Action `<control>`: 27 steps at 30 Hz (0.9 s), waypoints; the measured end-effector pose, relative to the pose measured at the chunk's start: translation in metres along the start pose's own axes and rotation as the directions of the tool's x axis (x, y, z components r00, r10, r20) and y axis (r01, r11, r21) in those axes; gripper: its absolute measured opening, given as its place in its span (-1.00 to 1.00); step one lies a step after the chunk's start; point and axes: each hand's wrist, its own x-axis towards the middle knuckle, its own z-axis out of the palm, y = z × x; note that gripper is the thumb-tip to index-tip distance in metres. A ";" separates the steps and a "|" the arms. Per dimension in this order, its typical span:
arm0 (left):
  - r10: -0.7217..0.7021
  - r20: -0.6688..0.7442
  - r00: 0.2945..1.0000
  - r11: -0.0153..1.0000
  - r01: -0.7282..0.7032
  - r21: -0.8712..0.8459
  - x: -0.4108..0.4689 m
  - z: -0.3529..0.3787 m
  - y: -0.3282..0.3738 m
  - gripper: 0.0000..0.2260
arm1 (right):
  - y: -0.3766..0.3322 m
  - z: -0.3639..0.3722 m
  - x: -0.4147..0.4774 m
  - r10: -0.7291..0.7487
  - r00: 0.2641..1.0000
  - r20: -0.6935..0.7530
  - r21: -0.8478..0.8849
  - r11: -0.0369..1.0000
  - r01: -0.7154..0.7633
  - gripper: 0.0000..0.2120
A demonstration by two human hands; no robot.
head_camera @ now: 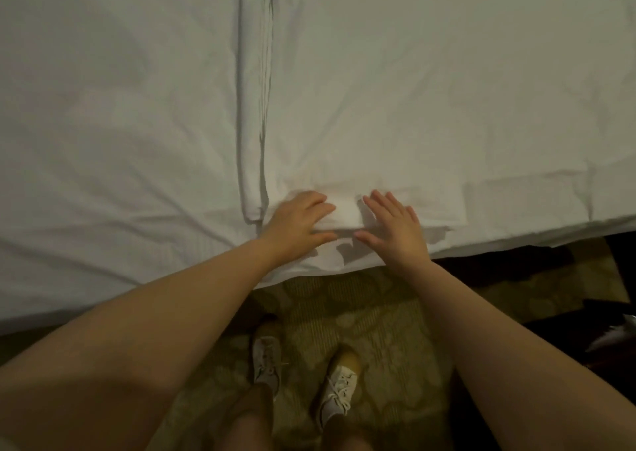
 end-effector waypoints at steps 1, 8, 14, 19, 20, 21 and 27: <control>0.019 0.004 1.000 0.994 -0.019 0.110 0.000 0.003 -0.007 -0.41 | 0.008 0.001 0.000 -0.033 0.999 0.019 -0.051 0.998 0.034 -0.33; -0.003 -0.213 0.977 0.987 0.037 0.159 0.006 0.014 -0.029 -0.52 | 0.055 0.000 0.014 -0.253 0.967 -0.012 -0.258 0.936 0.241 -0.36; -0.229 -0.171 0.958 0.973 0.227 -0.030 0.021 -0.029 -0.015 -0.61 | 0.073 -0.034 0.028 -0.173 0.980 -0.099 -0.307 0.942 0.135 -0.59; -0.344 0.074 0.936 0.932 0.349 -0.092 0.030 -0.108 0.002 -0.77 | 0.046 -0.099 0.023 -0.058 0.997 0.049 0.038 0.998 0.057 -0.82; -0.341 0.111 0.934 0.932 0.351 -0.088 0.022 -0.121 0.008 -0.80 | 0.041 -0.114 0.016 -0.065 0.994 0.092 0.067 0.996 0.059 -0.82; -0.332 0.167 0.928 0.932 0.350 -0.097 0.011 -0.132 0.019 -0.83 | 0.035 -0.127 0.005 -0.073 0.985 0.155 0.076 0.995 0.062 -0.81; -0.254 0.598 0.760 0.896 0.418 -0.151 -0.084 -0.146 0.090 -0.81 | 0.012 -0.180 -0.093 -0.101 0.815 0.571 0.077 0.995 0.070 -0.74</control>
